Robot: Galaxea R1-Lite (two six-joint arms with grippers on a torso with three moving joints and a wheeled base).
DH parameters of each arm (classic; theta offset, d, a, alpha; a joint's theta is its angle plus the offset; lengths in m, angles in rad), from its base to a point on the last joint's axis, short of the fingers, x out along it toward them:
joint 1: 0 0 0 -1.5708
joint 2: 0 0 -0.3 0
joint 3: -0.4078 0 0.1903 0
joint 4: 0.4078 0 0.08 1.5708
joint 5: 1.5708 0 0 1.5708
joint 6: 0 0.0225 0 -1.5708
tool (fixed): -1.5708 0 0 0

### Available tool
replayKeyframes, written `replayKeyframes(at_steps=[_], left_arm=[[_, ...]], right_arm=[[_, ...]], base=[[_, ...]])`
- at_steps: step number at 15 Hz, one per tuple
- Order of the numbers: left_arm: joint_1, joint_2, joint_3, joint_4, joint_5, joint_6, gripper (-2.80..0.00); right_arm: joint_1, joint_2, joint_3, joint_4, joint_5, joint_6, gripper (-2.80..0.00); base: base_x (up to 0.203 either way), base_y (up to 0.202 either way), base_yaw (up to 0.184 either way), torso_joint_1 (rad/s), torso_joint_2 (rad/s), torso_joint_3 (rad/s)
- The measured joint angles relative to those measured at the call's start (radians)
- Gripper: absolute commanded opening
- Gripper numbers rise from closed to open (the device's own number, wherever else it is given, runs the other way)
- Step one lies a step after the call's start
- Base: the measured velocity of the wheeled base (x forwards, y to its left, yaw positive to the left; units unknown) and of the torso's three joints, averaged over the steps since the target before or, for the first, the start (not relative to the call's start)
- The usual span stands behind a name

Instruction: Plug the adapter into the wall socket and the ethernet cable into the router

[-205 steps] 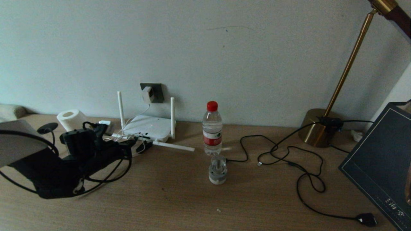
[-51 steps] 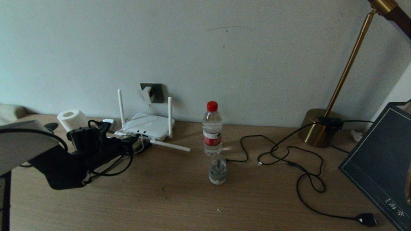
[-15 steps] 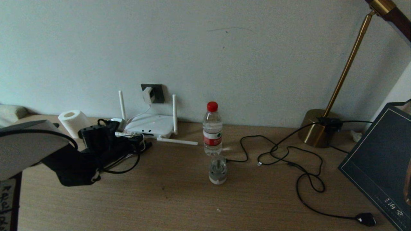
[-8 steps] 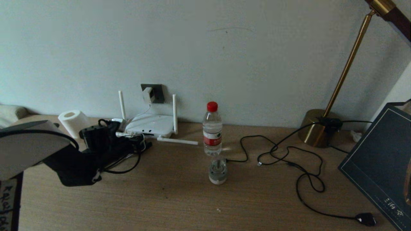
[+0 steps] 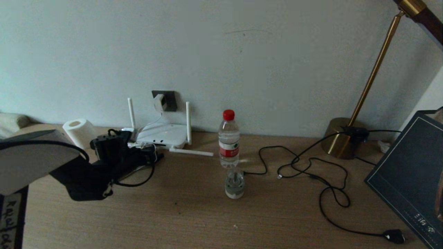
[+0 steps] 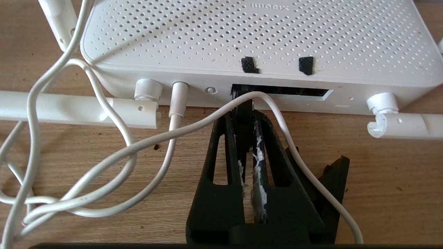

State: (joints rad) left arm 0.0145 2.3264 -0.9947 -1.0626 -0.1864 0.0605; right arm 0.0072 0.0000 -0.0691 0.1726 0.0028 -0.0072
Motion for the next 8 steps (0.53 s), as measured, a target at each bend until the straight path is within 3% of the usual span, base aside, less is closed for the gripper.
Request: replayKeyframes(at_steps=[8], left_arm=[[-0.013,0.001,0.005,0.000,0.006,-0.008,-2.80]], right_arm=[[0.000,0.000,0.000,0.000,0.000,0.000,-2.80]], base=[[0.000,0.000,0.000,0.000,0.00,0.000]])
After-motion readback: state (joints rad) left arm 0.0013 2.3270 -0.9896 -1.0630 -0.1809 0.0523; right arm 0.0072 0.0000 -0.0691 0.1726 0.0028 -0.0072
